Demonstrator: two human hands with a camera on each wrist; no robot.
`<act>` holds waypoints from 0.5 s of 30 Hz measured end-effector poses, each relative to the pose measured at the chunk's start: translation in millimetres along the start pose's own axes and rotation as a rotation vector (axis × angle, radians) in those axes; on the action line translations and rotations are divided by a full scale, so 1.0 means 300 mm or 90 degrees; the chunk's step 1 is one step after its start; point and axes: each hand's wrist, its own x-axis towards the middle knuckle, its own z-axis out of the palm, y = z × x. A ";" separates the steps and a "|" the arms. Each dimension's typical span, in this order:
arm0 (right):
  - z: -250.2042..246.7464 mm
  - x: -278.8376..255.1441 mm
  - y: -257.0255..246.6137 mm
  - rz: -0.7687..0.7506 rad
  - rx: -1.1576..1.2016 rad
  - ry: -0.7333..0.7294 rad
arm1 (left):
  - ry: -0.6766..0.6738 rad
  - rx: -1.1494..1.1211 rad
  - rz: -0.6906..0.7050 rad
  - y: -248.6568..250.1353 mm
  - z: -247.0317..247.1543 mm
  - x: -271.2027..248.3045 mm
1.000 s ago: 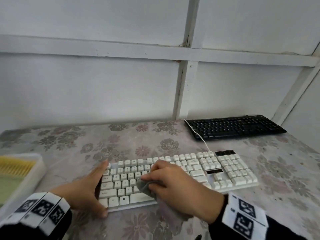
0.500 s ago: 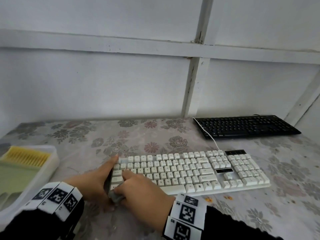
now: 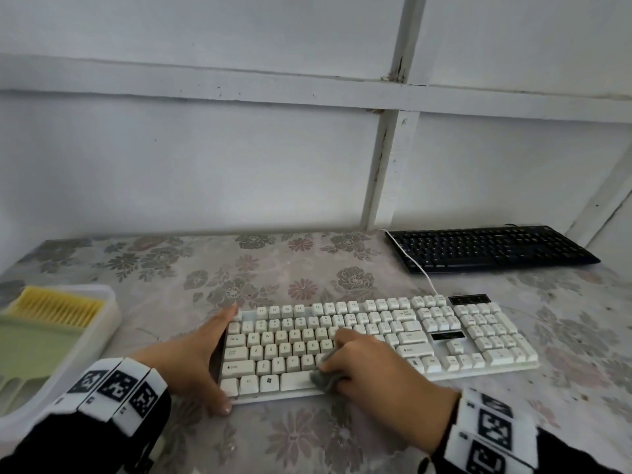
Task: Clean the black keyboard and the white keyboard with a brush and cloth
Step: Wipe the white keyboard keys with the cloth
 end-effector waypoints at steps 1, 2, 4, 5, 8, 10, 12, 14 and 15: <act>-0.018 -0.011 0.025 0.019 -0.012 -0.005 | -0.001 0.002 -0.001 0.000 0.000 0.002; -0.037 -0.018 0.046 0.033 -0.027 -0.011 | -0.002 0.003 -0.003 -0.002 0.001 0.004; -0.072 -0.021 0.066 0.040 -0.037 -0.015 | -0.003 0.001 -0.004 -0.008 0.005 0.010; -0.087 -0.015 0.061 0.028 -0.030 -0.012 | -0.002 -0.002 -0.001 -0.011 0.005 0.012; -0.089 0.026 -0.017 -0.039 0.034 0.015 | -0.002 -0.014 0.004 -0.020 0.003 0.022; -0.051 0.069 -0.097 -0.082 0.067 0.020 | -0.006 -0.021 0.009 -0.026 0.001 0.027; 0.003 0.114 -0.172 -0.110 0.068 0.004 | 0.002 -0.007 0.009 -0.033 0.006 0.033; 0.053 0.149 -0.222 -0.109 0.067 -0.037 | 0.028 0.051 -0.002 -0.041 0.017 0.038; 0.070 0.161 -0.236 -0.110 0.073 -0.057 | 0.042 0.073 -0.006 -0.043 0.021 0.038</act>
